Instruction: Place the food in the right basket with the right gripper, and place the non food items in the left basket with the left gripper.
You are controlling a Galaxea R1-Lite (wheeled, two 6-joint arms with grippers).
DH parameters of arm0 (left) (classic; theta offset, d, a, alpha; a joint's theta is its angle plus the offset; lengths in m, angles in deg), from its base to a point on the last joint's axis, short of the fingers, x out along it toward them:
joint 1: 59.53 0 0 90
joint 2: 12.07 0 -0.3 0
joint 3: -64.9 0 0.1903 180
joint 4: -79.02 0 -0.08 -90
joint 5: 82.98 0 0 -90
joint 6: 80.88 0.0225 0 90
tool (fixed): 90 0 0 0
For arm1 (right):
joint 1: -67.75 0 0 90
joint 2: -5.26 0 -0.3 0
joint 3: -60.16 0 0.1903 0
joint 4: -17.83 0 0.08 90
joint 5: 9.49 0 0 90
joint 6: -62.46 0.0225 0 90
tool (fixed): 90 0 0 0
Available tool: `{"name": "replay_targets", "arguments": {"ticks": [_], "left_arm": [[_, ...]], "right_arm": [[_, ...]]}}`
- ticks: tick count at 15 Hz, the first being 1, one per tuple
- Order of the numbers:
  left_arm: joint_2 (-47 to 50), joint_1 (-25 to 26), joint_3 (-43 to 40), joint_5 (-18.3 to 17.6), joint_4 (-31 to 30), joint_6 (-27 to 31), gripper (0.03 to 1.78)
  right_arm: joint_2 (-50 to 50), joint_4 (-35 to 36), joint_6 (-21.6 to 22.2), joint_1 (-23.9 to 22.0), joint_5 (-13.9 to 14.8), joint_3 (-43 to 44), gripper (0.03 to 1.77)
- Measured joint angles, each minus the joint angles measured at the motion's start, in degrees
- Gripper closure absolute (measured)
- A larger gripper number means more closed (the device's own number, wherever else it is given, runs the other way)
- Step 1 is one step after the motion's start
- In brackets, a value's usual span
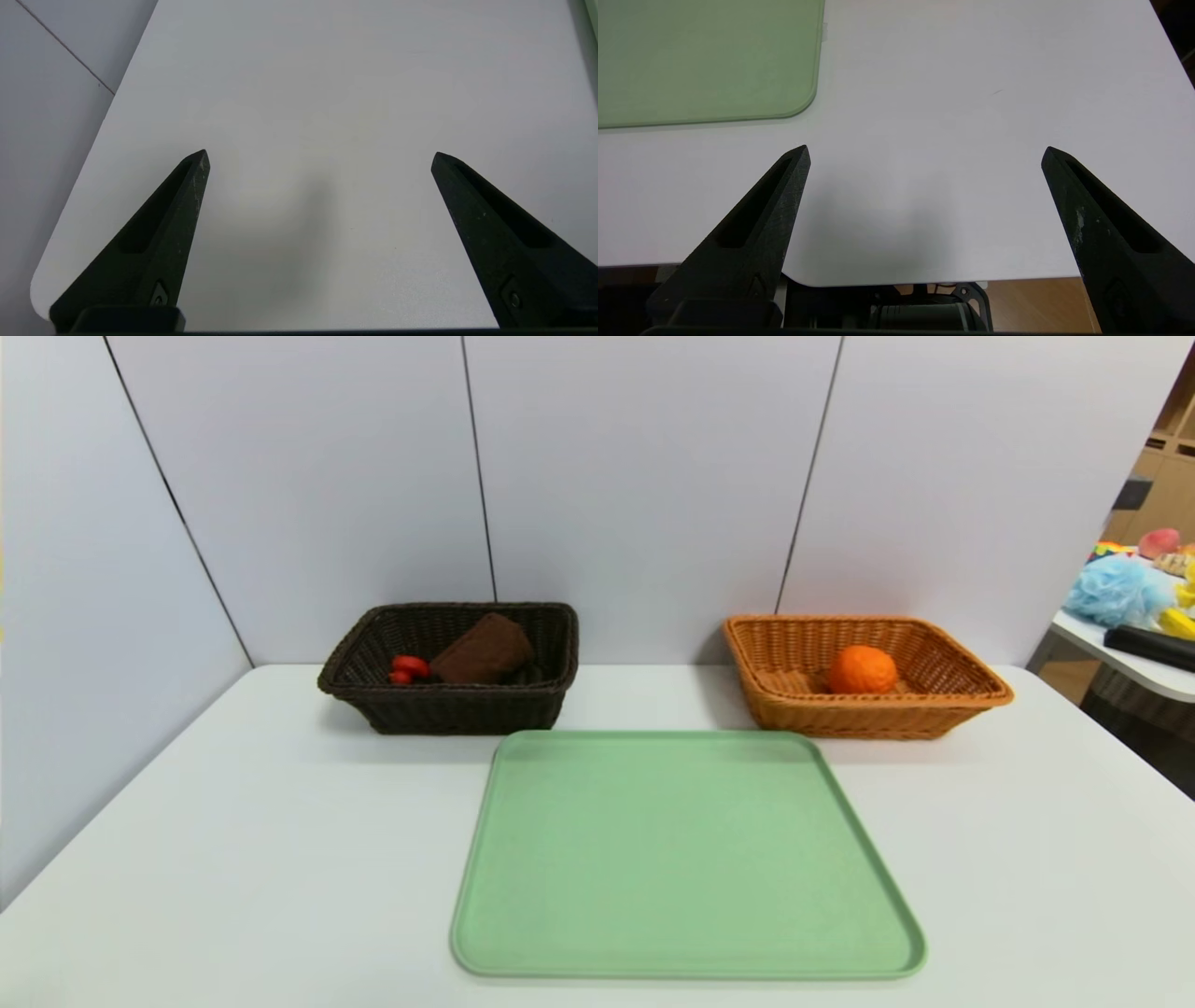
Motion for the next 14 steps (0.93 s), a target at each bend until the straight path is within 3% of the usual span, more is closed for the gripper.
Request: {"name": "replay_targets", "arguments": {"ticks": [3, 11, 14], "left_arm": [[4.68, 1.72, -0.78, -0.63, 2.73, 0.05, 0.12], [10.02, 3.5, -0.69, -2.4, 3.08, -0.05, 0.12], [10.22, 3.51, 0.94, -3.11, 3.15, 1.46, 0.12]], "right_arm": [[3.08, -2.97, -2.43, -1.49, -2.94, 0.0, 0.09], [7.47, -2.97, -2.78, 1.62, -3.17, -2.26, 0.09], [10.19, -3.01, -2.8, 1.83, -4.55, -3.69, 0.09]]}}
